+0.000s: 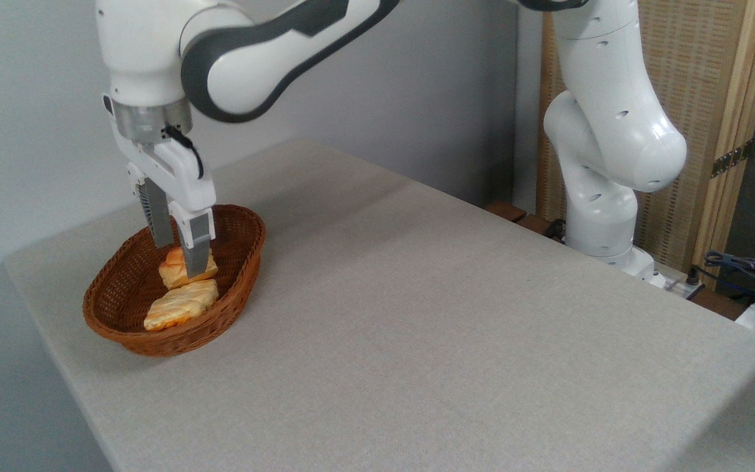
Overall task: Put bread into the basket
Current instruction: 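Lower the bun into the basket beside the pale roll and release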
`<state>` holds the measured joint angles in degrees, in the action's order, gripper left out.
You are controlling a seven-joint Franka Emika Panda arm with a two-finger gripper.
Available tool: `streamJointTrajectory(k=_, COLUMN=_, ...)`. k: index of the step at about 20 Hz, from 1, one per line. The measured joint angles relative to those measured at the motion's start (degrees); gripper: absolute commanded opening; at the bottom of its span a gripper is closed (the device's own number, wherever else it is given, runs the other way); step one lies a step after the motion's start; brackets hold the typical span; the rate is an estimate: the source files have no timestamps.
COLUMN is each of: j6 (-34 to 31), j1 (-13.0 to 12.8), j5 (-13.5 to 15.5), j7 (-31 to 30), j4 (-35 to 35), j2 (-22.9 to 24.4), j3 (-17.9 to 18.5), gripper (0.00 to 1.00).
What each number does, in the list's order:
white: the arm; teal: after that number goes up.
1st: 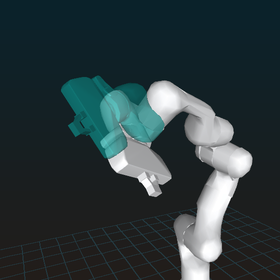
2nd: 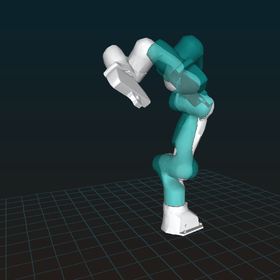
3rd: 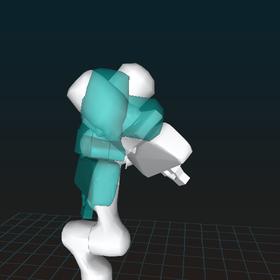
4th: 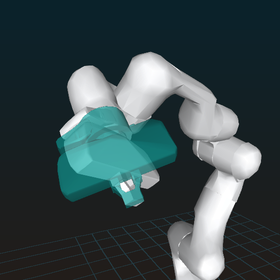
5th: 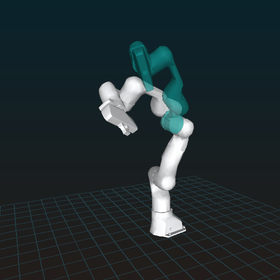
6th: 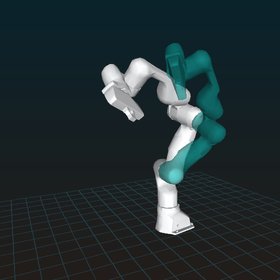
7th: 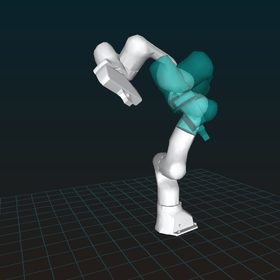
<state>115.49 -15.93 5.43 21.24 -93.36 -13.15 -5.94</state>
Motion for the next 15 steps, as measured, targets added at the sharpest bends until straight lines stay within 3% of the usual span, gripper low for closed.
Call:
streamJointTrajectory(k=3, j6=-5.4, j1=1.1, j5=-0.7, j7=1.3, j4=0.1, j2=3.7, j3=3.9, gripper=1.00)
streamJointTrajectory(k=7, j6=-13.4, j1=1.5, j5=-0.8, j7=11.5, j4=0.1, j2=6.6, j3=10.5, gripper=1.00)
streamJointTrajectory(k=11, j6=-16.2, j1=1.7, j5=-0.8, j7=19.9, j4=-0.1, j2=7.3, j3=15.5, gripper=1.00)
streamJointTrajectory(k=15, j6=-16.3, j1=1.7, j5=-0.8, j7=23.6, j4=-0.5, j2=7.3, j3=17.3, gripper=1.00)
